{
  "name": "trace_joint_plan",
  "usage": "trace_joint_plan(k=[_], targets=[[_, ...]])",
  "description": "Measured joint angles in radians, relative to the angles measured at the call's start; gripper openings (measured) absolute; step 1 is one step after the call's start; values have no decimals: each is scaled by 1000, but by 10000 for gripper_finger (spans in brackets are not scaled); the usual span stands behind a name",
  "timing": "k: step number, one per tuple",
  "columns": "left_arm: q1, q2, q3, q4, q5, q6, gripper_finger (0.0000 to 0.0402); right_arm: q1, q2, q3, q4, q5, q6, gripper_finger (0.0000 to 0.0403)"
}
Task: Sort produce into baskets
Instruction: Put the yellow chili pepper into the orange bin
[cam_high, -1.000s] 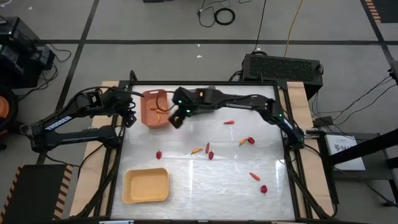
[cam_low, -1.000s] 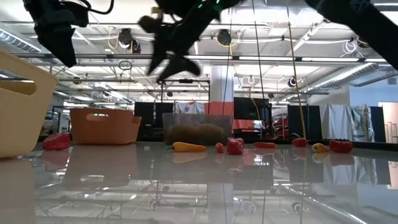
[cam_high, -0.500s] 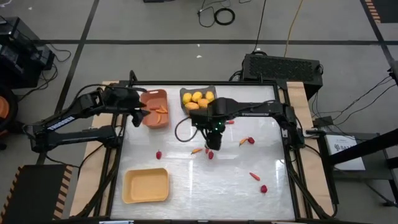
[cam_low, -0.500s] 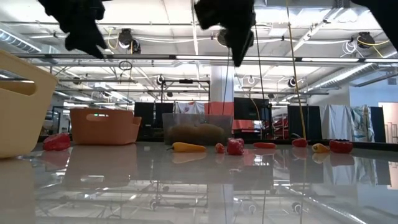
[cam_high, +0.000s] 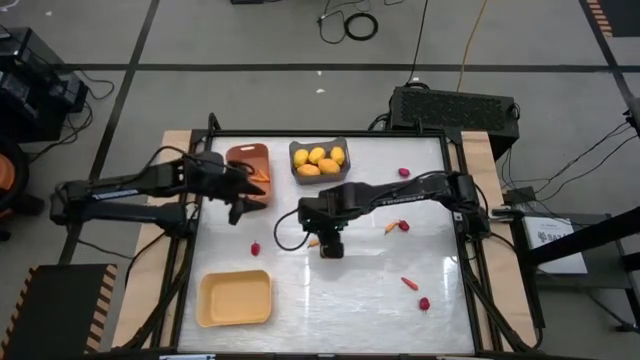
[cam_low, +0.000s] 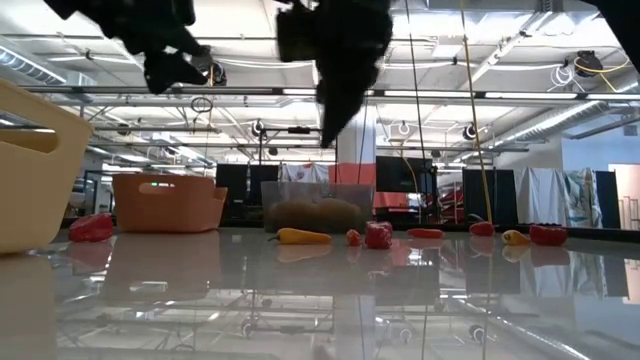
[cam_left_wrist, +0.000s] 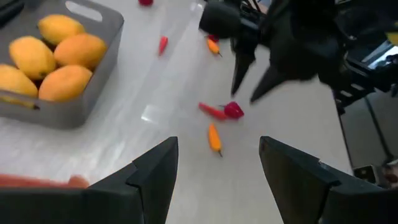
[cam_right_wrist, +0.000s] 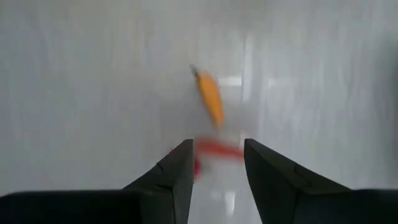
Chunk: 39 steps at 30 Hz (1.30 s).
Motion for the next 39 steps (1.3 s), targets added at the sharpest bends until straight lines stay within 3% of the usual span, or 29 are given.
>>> trace_joint_plan(k=[4, 10, 22, 33, 39], targets=[[-48, 63, 0, 61, -71, -36, 233, 8, -1, -93, 187, 1, -55, 135], [-81, 134, -1, 45, -75, -49, 233, 11, -1, -212, 363, 0, -134, 135], [-108, 156, -1, -43, -163, -75, 233, 20, 13, -345, 591, -22, -134, 135], [-142, 154, -1, -170, -196, -102, 233, 30, 102, -349, 634, 18, -76, 130], [-165, 154, -1, -246, -253, -128, 233, 29, 104, -349, 637, 26, -53, 92]])
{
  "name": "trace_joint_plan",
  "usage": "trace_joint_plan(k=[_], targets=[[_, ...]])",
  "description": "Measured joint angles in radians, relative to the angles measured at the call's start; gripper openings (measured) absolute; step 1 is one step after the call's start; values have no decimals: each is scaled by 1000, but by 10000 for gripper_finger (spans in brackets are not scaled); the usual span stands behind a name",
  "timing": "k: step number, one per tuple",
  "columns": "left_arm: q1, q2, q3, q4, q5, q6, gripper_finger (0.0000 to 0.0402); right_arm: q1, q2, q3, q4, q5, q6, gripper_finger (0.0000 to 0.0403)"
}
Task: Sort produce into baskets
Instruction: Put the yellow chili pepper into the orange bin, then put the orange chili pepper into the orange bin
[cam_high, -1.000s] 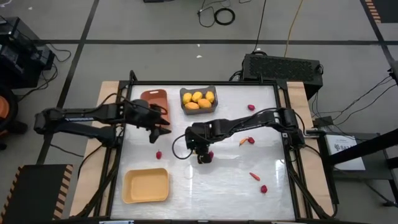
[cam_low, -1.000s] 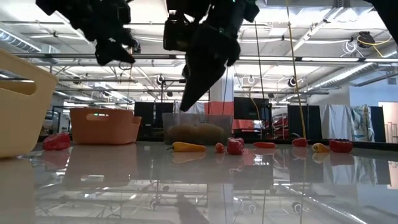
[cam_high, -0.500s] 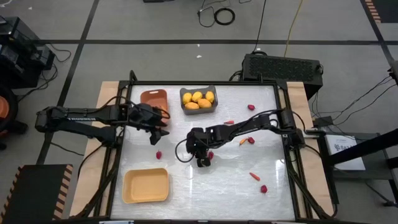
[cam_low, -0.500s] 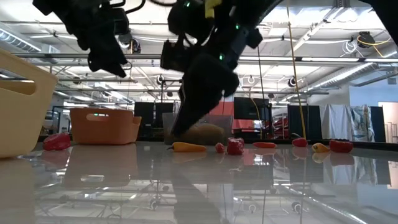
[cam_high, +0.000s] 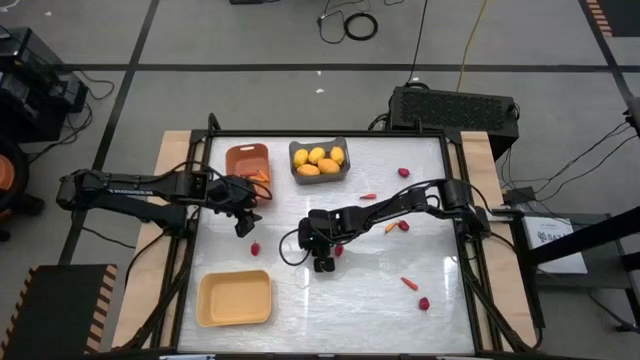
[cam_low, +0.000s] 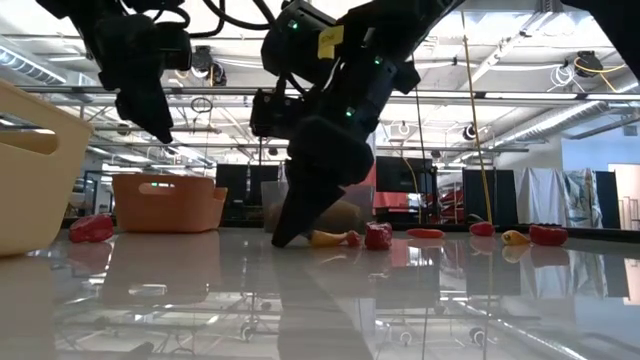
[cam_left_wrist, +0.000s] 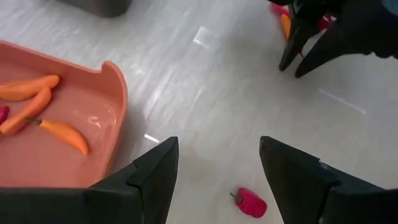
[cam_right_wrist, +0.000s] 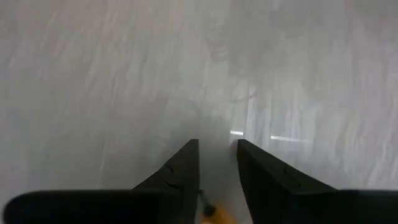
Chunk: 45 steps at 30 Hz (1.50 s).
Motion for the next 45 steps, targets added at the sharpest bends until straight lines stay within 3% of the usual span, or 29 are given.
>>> trace_joint_plan(k=[7, 10, 20, 25, 30, 33, 37, 45], targets=[[-16, 0, 0, -12, -33, 1, 233, -2, 3, 7, -9, 5, 41, 9], [-16, 0, 0, -12, -43, 1, 233, -5, -2, 30, -31, 9, 120, 9], [-16, 0, 0, -10, -78, 24, 233, -57, -16, 277, -487, 19, 749, 14], [-16, 0, 0, -7, -89, 60, 233, -58, -15, 282, -544, 16, 834, 46], [-16, 0, 0, -7, -90, 90, 233, -57, -8, 282, -602, 11, 962, 113], [-16, 0, 0, -7, -89, 100, 233, -56, -8, 282, -620, 66, 1095, 154], [-16, 0, 0, -8, -89, 114, 233, -58, -8, 282, -657, 88, 1126, 198], [-16, 0, 0, -8, -88, 133, 233, -31, -8, 282, -687, 85, 1161, 226]])
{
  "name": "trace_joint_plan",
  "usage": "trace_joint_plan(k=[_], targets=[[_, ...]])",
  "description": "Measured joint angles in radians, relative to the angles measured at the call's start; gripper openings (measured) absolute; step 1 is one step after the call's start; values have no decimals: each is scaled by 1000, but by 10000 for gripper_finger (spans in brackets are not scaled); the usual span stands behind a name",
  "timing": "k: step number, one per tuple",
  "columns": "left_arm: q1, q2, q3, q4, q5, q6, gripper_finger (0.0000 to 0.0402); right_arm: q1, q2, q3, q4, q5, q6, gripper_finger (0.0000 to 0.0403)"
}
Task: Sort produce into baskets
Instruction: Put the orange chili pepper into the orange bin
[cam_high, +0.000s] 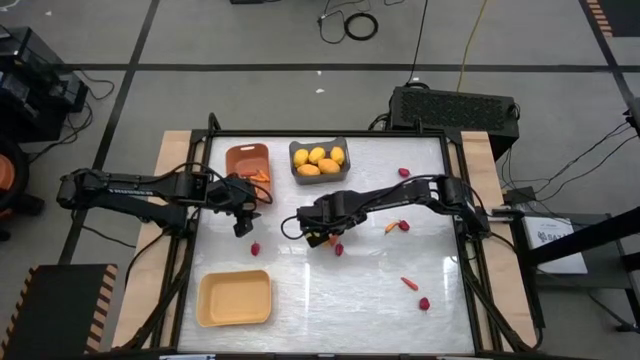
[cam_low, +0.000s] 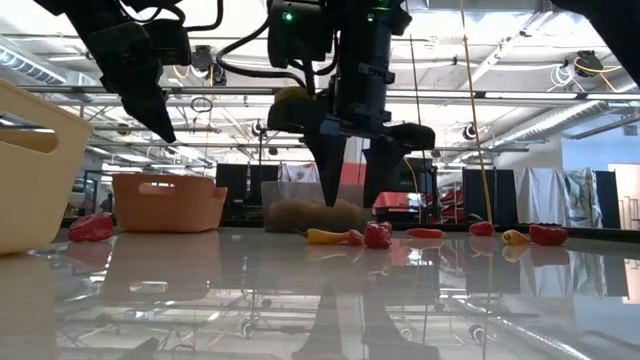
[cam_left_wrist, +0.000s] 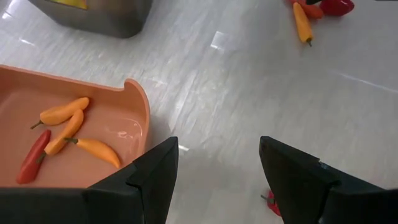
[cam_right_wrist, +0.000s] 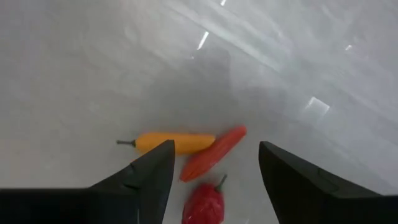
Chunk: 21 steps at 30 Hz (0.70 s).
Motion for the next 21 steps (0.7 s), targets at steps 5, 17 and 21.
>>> trace_joint_plan(k=[5, 17, 21], targets=[[0, 0, 0, 0, 4, 0, 233, 37, 0, 0, -10, 0, 14, 226], [0, 0, 0, -2, 6, 0, 233, 60, 85, -3, 19, -1, 7, 226], [0, 0, 0, -4, 15, -21, 233, 60, 106, 0, 18, -1, -14, 218]])
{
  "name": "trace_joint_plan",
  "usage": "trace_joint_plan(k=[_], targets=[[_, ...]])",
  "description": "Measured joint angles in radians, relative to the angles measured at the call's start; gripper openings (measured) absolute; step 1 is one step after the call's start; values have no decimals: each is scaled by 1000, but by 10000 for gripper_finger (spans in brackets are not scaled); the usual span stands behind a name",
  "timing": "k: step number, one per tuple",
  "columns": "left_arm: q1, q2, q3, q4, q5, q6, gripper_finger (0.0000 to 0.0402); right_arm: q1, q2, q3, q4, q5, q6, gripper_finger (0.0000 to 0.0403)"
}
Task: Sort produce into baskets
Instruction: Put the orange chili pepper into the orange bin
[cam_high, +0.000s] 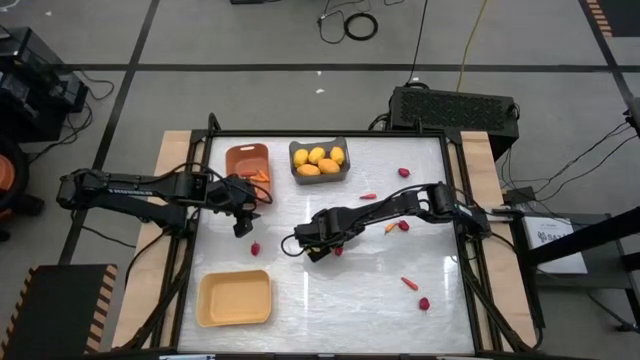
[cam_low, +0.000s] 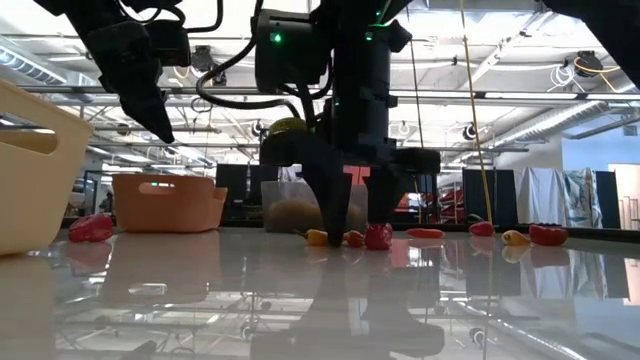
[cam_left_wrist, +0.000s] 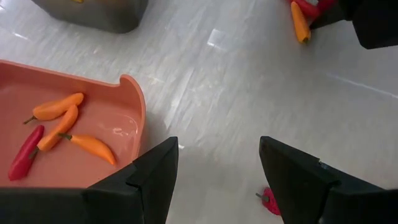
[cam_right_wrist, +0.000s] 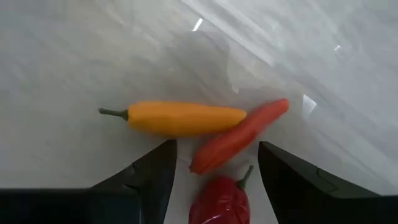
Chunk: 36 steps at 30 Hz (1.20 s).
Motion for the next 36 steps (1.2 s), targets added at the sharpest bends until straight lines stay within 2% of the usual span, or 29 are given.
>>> trace_joint_plan(k=[4, 13, 19, 25, 30, 34, 36], targets=[[0, 0, 0, -1, 8, -7, 233, -1, 3, 0, 3, 2, -27, 187], [0, 0, 0, -3, 8, -32, 233, -13, 6, 0, 2, -9, -119, 77], [0, 0, 0, -5, 8, -33, 233, -42, -25, -8, -53, 4, -186, 24], [0, 0, 0, -22, 6, -80, 233, -113, -80, -7, -25, 10, -269, 10], [0, -9, 8, -153, -39, -140, 233, -167, -98, -4, 91, 0, -328, 12], [0, -51, 35, -265, -105, -172, 233, -197, -100, 74, 174, 0, -402, 13], [2, -86, 46, -302, -136, -187, 233, -204, -100, 106, 274, -1, -424, 13]])
